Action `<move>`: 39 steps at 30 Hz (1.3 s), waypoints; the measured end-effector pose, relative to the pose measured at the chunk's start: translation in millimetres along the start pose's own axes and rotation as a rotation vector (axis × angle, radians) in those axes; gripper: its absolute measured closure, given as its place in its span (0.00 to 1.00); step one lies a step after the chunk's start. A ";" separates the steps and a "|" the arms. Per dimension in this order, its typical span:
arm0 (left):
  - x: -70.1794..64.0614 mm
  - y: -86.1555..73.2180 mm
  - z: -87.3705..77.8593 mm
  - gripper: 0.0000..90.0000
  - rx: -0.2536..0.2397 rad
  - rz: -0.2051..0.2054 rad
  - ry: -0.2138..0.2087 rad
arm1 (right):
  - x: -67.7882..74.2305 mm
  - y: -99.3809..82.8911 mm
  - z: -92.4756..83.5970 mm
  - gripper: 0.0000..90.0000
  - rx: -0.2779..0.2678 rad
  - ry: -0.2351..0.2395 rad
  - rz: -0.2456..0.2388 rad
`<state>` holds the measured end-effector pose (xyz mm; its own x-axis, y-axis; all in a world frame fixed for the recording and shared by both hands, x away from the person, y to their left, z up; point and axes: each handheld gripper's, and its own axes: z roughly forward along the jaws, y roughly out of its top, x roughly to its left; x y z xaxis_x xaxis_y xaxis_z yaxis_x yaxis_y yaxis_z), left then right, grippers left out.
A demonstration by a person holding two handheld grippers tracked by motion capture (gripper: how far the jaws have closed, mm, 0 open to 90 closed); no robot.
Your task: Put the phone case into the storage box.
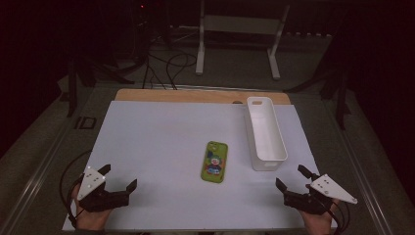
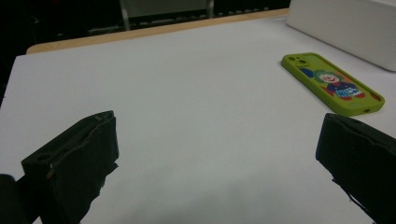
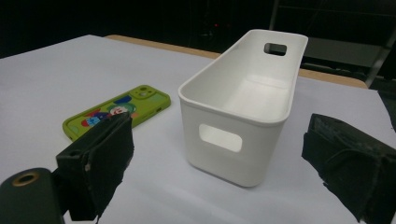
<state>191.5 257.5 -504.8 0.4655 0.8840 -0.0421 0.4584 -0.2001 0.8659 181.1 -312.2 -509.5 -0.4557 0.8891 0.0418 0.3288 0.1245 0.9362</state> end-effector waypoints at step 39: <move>-23.3 35.3 27.8 0.00 0.084 0.010 -0.025 | 3.9 0.6 5.5 0.09 0.007 0.011 -0.002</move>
<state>217.9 218.1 -487.1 0.4891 0.8710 -0.0469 0.5146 -0.2448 0.8217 184.1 -306.2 -510.7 -0.4653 0.8840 0.0442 0.3336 0.1289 0.9339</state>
